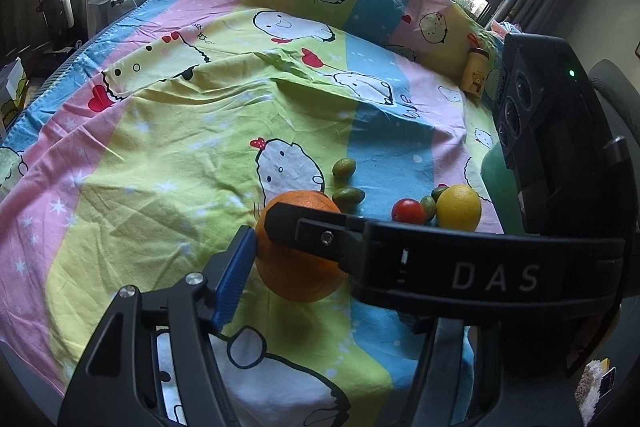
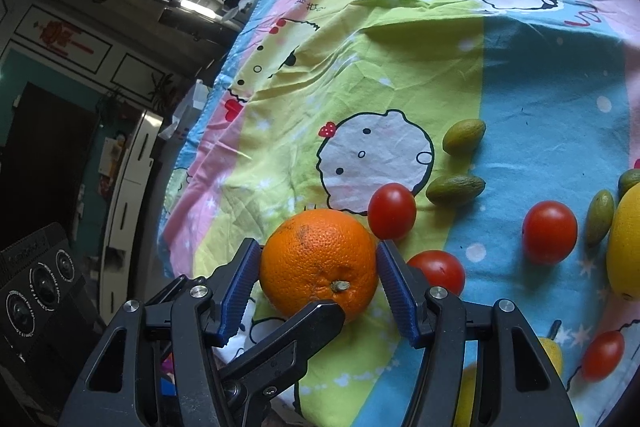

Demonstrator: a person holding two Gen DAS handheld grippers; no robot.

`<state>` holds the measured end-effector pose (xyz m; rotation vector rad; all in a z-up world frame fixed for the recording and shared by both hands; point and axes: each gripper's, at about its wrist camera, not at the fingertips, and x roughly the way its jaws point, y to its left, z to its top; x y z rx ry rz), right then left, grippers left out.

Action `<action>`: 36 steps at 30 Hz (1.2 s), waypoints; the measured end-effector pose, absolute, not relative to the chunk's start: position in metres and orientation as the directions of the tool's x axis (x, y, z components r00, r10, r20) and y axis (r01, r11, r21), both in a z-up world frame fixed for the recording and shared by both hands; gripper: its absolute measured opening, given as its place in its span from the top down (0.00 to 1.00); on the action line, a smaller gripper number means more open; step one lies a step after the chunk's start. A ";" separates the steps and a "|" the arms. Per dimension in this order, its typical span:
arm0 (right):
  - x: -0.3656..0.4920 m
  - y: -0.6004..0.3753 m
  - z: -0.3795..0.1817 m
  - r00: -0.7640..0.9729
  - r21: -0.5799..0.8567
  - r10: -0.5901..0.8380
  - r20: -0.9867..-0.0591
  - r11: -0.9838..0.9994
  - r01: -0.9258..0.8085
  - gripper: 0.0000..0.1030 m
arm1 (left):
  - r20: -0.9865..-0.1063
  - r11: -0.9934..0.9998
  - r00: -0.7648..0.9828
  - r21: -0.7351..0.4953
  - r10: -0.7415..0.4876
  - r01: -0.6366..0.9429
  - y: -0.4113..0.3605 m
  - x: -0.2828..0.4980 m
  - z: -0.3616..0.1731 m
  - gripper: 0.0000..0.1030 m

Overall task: Organize fruits
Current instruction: 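Carry the orange with the right gripper into the green bowl and release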

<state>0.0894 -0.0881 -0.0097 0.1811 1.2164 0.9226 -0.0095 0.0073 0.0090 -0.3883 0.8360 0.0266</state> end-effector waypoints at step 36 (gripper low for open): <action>0.105 -0.263 0.060 0.465 0.638 0.689 -0.556 0.712 -0.294 0.39 | -0.572 0.937 0.742 -0.214 -0.349 0.276 -0.143 0.049 0.082 0.42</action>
